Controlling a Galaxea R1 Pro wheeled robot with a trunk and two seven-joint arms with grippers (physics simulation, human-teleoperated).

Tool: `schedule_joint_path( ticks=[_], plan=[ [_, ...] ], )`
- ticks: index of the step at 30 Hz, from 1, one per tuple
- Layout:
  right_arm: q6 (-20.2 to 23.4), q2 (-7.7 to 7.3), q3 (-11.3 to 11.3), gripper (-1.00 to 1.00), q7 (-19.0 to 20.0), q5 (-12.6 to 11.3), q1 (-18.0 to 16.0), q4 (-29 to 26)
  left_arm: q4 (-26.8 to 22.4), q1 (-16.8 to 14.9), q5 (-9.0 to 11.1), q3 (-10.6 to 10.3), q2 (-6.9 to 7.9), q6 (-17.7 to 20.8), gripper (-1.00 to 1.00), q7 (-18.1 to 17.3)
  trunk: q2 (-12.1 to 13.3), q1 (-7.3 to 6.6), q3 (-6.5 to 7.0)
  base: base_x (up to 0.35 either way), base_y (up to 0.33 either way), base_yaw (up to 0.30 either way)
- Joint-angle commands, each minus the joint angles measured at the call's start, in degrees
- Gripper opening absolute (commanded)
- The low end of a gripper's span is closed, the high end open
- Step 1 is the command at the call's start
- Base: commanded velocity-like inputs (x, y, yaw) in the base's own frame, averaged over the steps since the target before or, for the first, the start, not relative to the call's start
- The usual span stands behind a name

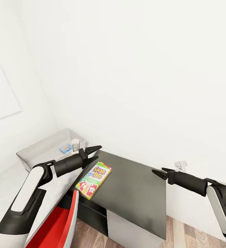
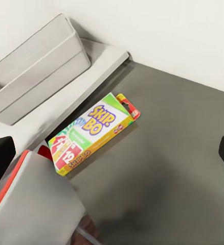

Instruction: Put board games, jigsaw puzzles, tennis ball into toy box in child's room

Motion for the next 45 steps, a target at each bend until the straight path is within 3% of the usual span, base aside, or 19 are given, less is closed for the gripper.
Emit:
schedule_joint_path(
  ticks=[1, 36, 42, 45],
  plan=[
    [0.3, 0.00, -0.1, 1.00, 0.2, 0.0, -0.1, 0.0, 0.0, 0.0, 0.6, 0.0, 0.05, 0.1, 1.00, 0.6, -0.1, 0.04, -0.02, 0.000, 0.000, 0.000],
    [0.1, 0.20, -0.4, 1.00, 0.2, 0.0, 0.0, 0.0, 0.1, 0.1, 0.4, -0.3, 0.03, -0.1, 1.00, 0.6, -0.1, 0.04, 3.10, 0.000, 0.000, 0.000],
    [-1.8, 0.19, -0.6, 1.00, 0.2, 0.0, 0.1, 0.3, 0.1, 0.1, 0.3, -0.3, 0.03, -0.1, 1.00, 0.6, -0.1, 0.04, 3.24, 0.000, 0.000, 0.000],
    [-3.5, 0.11, -0.6, 1.00, 0.3, 0.0, 0.2, 0.5, 0.0, 0.1, -0.9, -0.3, -0.03, -0.1, 1.00, 0.6, -0.1, 0.04, 3.27, 0.000, 0.000, 0.000]
  ],
)
